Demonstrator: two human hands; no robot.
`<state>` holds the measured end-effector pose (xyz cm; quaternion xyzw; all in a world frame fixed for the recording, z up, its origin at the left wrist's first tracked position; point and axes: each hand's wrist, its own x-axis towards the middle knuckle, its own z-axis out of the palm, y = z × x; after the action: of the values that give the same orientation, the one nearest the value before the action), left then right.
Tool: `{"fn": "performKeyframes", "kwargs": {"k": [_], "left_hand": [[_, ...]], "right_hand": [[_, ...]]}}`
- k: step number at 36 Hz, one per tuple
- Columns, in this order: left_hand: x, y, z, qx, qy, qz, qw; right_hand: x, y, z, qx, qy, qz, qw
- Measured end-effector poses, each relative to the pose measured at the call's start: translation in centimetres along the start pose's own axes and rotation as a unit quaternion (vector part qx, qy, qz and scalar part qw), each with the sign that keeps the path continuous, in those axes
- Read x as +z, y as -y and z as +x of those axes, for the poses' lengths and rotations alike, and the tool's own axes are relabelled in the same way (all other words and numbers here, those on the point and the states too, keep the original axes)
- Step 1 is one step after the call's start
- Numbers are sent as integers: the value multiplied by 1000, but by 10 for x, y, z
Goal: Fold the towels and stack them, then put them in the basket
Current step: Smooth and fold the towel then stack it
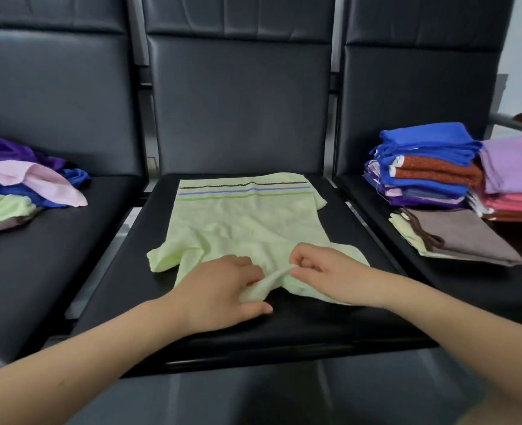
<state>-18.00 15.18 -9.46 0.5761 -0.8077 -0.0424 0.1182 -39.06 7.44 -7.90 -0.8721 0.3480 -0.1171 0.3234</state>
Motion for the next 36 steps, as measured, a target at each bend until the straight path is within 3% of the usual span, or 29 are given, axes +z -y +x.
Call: {"fn": "performKeyframes", "kwargs": {"k": [4, 7, 13, 19, 26, 32, 36], "left_hand": [[-6, 0, 7, -50, -76, -79, 993], [-16, 2, 13, -85, -105, -154, 979], [-34, 6, 18, -109, -66, -223, 966], [-40, 6, 22, -171, -75, -286, 940], [-38, 11, 31, -190, -65, -75, 977], [-36, 25, 33, -143, -129, -51, 980], [-39, 38, 31, -86, -109, -41, 989]], "right_hand": [[-9, 3, 3, 66, -16, 115, 991], [-16, 7, 7, 42, -24, 143, 988], [-30, 14, 10, -14, -11, 7, 1000], [-44, 10, 17, 10, -12, -95, 995], [-35, -1, 32, -18, -66, -93, 993], [-27, -3, 45, 11, -68, -4, 998], [-33, -6, 49, 55, -53, 100, 992]]}}
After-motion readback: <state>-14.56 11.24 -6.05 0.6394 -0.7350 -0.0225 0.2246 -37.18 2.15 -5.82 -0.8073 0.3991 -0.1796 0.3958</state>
